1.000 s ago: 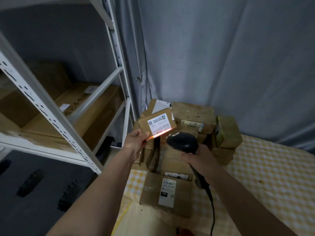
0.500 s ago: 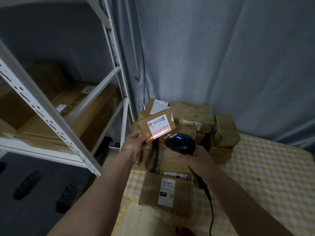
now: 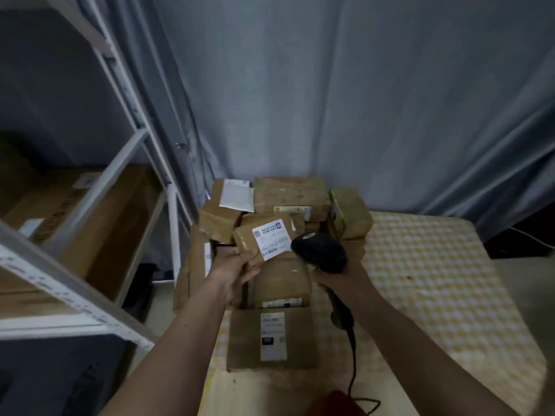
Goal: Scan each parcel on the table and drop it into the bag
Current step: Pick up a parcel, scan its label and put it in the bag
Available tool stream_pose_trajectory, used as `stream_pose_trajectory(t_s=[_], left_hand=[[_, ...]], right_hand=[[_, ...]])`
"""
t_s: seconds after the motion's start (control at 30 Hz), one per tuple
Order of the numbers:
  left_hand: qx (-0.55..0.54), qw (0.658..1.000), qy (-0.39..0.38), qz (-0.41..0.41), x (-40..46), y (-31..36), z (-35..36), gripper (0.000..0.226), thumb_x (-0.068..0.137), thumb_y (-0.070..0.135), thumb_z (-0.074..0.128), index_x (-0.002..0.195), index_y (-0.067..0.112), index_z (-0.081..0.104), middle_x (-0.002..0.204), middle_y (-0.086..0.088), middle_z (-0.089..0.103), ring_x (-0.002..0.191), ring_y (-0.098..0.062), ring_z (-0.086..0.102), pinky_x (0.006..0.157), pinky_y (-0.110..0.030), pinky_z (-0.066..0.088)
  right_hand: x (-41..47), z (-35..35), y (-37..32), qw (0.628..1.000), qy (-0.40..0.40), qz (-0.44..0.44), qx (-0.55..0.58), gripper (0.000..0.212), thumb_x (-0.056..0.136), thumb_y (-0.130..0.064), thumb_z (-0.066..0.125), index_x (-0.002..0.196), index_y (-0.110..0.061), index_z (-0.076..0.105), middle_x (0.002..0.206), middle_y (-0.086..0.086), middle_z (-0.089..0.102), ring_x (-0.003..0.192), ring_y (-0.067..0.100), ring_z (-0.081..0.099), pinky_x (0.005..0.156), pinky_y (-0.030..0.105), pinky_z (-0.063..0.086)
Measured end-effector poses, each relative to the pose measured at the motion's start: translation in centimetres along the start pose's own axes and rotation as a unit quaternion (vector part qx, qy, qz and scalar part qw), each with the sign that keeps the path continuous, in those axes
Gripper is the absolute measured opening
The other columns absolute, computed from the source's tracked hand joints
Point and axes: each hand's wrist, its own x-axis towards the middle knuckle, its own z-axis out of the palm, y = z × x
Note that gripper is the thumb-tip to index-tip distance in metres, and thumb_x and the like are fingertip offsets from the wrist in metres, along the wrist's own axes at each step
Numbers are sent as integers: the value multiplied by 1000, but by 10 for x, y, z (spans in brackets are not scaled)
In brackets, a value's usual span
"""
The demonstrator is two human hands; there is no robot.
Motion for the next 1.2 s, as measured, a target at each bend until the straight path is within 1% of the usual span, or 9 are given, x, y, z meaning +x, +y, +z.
stream_pose_trajectory(t_s=[0.1, 0.23, 0.33, 0.43, 0.57, 0.67, 0.8, 1.03, 1.2], left_hand=[[40, 998, -23, -50, 3, -13, 33, 13, 90, 11, 66, 102, 11, 61, 107, -10, 71, 83, -19, 69, 64, -26, 59], [94, 990, -58, -86, 2, -30, 82, 50, 87, 19, 72, 130, 5, 51, 107, -11, 70, 85, -22, 69, 62, -29, 58], [142, 981, -98, -91, -2, -39, 127, 35, 86, 20, 72, 115, 5, 58, 78, -5, 72, 75, -20, 64, 62, -28, 55], [202, 967, -135, -79, -10, -53, 183, 22, 88, 18, 70, 103, 4, 63, 85, -10, 70, 73, -18, 65, 66, -30, 58], [232, 950, -190, -88, -33, -83, 266, 10, 92, 16, 65, 85, 10, 61, 81, -7, 64, 70, -16, 59, 55, -25, 55], [257, 931, -237, -107, -53, -110, 327, 11, 91, 19, 66, 91, 8, 63, 84, -9, 65, 72, -17, 60, 61, -28, 55], [280, 911, -285, -108, -78, -150, 405, 19, 89, 23, 69, 97, 7, 64, 91, -12, 68, 77, -21, 62, 71, -33, 55], [312, 884, -323, -131, -128, -250, 547, 18, 91, 21, 67, 98, 5, 62, 91, -13, 66, 77, -21, 61, 69, -32, 55], [311, 872, -347, -148, -171, -316, 618, 12, 92, 18, 64, 99, 9, 60, 90, -9, 68, 84, -20, 62, 71, -30, 55]], right_hand=[[-6, -32, 13, 999, 49, 22, 8, 10, 80, -2, 67, 72, -3, 60, 64, 13, 55, 63, 24, 51, 61, 33, 38], [-17, -83, 33, 985, 156, 46, 66, 9, 79, -3, 69, 73, -4, 62, 67, 15, 59, 67, 26, 55, 63, 36, 41], [-32, -122, 49, 971, 207, 44, 112, 9, 79, -1, 71, 74, -6, 65, 66, 13, 59, 65, 25, 55, 65, 36, 42], [-51, -166, 70, 957, 249, 48, 144, 5, 79, -1, 70, 78, -2, 65, 62, 11, 56, 62, 24, 52, 65, 36, 41], [-80, -231, 100, 932, 308, 58, 184, 7, 78, -1, 71, 81, 2, 65, 67, 14, 53, 64, 25, 49, 65, 37, 39], [-104, -283, 125, 908, 354, 66, 213, 17, 76, 0, 71, 88, 10, 64, 66, 14, 54, 65, 26, 49, 66, 37, 39], [-132, -351, 155, 880, 399, 78, 245, 9, 76, 1, 71, 84, 3, 65, 65, 14, 54, 62, 25, 50, 66, 37, 41], [-188, -474, 217, 851, 442, 110, 261, 11, 75, 6, 66, 72, -4, 62, 58, 10, 53, 55, 21, 48, 56, 30, 40], [-224, -546, 265, 815, 486, 132, 288, 12, 79, 3, 68, 90, 0, 66, 66, 11, 59, 61, 22, 53, 67, 33, 46]])
